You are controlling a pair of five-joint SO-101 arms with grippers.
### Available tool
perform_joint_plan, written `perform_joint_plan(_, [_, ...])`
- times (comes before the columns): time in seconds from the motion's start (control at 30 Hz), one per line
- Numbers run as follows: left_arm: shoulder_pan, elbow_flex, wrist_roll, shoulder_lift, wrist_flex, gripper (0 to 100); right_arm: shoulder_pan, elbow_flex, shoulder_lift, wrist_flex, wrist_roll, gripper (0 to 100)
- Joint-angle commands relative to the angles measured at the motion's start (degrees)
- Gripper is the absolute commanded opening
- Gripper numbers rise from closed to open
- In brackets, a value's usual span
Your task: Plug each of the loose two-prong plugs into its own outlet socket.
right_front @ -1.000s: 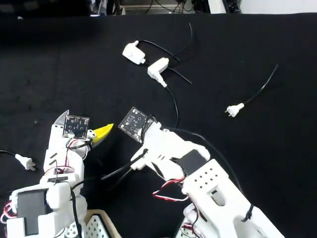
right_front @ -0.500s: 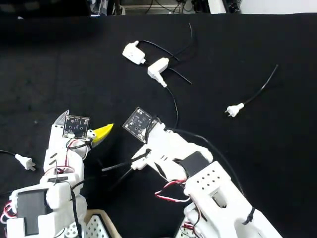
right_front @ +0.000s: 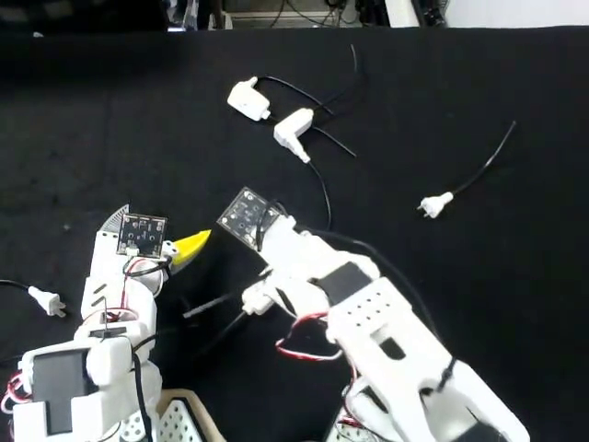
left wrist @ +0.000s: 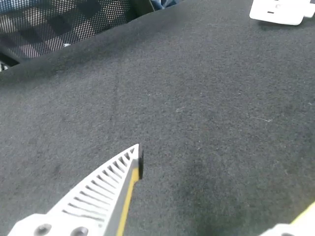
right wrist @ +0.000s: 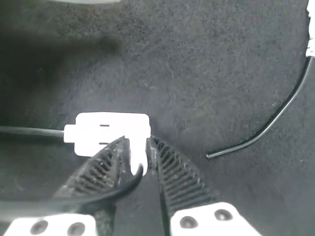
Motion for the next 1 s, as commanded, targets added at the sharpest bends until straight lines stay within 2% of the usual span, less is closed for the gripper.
perform_joint_plan(0.0, [0.1, 1.1, -0.3, -1.1, 0.4, 52, 0.3, 4.3, 5.2, -3.3, -0.4, 1.2])
perform_joint_plan(0.2, [0.1, 1.1, -0.3, -1.1, 0.4, 52, -2.9, 3.8, 5.1, 1.7, -0.4, 1.2])
perform_joint_plan(0.5, [0.1, 1.1, -0.3, -1.1, 0.4, 52, -3.3, 3.5, 5.5, 3.7, 1.6, 1.2])
perform_joint_plan(0.67, [0.1, 1.1, -0.3, -1.1, 0.4, 52, -3.3, -3.5, 12.1, 9.7, 3.3, 1.8])
perform_joint_plan(0.87, [0.1, 1.1, -0.3, -1.1, 0.4, 52, -3.3, -8.1, 18.3, 9.8, 3.0, 12.4])
perform_joint_plan(0.97, [0.1, 1.1, -0.3, -1.1, 0.4, 52, -3.3, -7.9, 18.8, 8.2, 2.5, 0.4])
